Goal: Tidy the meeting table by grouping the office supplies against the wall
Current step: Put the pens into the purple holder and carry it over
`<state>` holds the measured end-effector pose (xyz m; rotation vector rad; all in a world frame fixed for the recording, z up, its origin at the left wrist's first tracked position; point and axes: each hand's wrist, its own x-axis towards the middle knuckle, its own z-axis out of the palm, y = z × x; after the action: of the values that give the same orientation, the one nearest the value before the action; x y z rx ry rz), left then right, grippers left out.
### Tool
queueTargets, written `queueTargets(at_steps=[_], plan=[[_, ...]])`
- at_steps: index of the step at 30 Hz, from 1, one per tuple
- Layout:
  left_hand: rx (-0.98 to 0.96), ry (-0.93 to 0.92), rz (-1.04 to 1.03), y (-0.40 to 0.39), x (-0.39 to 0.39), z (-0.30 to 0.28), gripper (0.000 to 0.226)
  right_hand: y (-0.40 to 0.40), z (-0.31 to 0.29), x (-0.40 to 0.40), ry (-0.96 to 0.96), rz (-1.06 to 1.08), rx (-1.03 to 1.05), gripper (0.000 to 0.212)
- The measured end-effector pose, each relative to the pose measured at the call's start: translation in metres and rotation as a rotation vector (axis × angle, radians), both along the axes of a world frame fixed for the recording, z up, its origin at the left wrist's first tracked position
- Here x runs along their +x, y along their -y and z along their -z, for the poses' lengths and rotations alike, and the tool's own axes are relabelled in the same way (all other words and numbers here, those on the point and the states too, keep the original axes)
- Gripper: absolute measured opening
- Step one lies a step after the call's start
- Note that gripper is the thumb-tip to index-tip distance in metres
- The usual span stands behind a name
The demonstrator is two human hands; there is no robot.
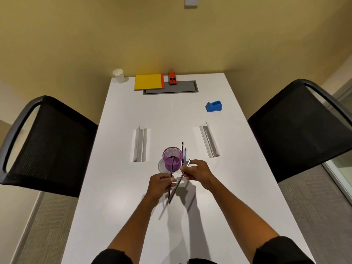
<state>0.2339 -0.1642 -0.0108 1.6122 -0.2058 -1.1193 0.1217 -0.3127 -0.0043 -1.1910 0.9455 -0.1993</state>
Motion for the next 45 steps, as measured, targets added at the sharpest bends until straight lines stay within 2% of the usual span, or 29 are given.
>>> queueTargets(at_steps=[6,9,13,16,19,23,27,33,36,39,42,45], plan=[[-0.099,-0.163,0.054,0.004,0.000,-0.006,0.014,0.006,-0.009,-0.010,0.119,0.107,0.098,0.009],[-0.144,-0.193,0.044,0.005,0.000,-0.006,0.018,0.011,-0.012,-0.013,0.136,0.232,0.207,0.010],[-0.188,-0.124,0.041,0.011,-0.001,-0.009,0.017,0.012,-0.012,-0.013,0.147,0.385,0.400,0.023],[-0.228,-0.084,0.033,0.016,-0.002,-0.011,0.020,0.009,-0.010,-0.011,0.095,0.390,0.517,0.009],[-0.264,-0.068,0.004,0.021,-0.004,-0.015,0.026,0.002,-0.007,-0.008,0.099,0.417,0.597,0.016],[-0.304,-0.075,-0.083,0.029,-0.006,-0.016,0.029,-0.008,-0.005,-0.004,0.115,0.426,0.637,0.016],[-0.320,-0.064,-0.106,0.035,-0.008,-0.017,0.029,-0.016,-0.004,-0.002,0.021,0.339,0.533,0.023],[-0.281,-0.001,-0.068,0.042,-0.015,-0.021,0.020,-0.015,-0.007,-0.010,-0.169,0.182,0.188,0.032],[-0.237,0.008,-0.059,0.045,-0.014,-0.022,0.020,-0.008,-0.009,-0.014,-0.220,0.189,-0.046,0.032],[-0.180,-0.014,-0.017,0.048,-0.011,-0.021,0.019,0.004,-0.018,-0.016,-0.152,0.180,-0.163,0.023],[-0.118,-0.021,0.102,0.051,-0.008,-0.024,0.019,0.015,-0.030,-0.015,-0.044,0.040,-0.203,0.016],[-0.078,0.001,0.236,0.054,-0.005,-0.029,0.021,0.024,-0.035,-0.011,0.005,-0.079,-0.217,0.021]])
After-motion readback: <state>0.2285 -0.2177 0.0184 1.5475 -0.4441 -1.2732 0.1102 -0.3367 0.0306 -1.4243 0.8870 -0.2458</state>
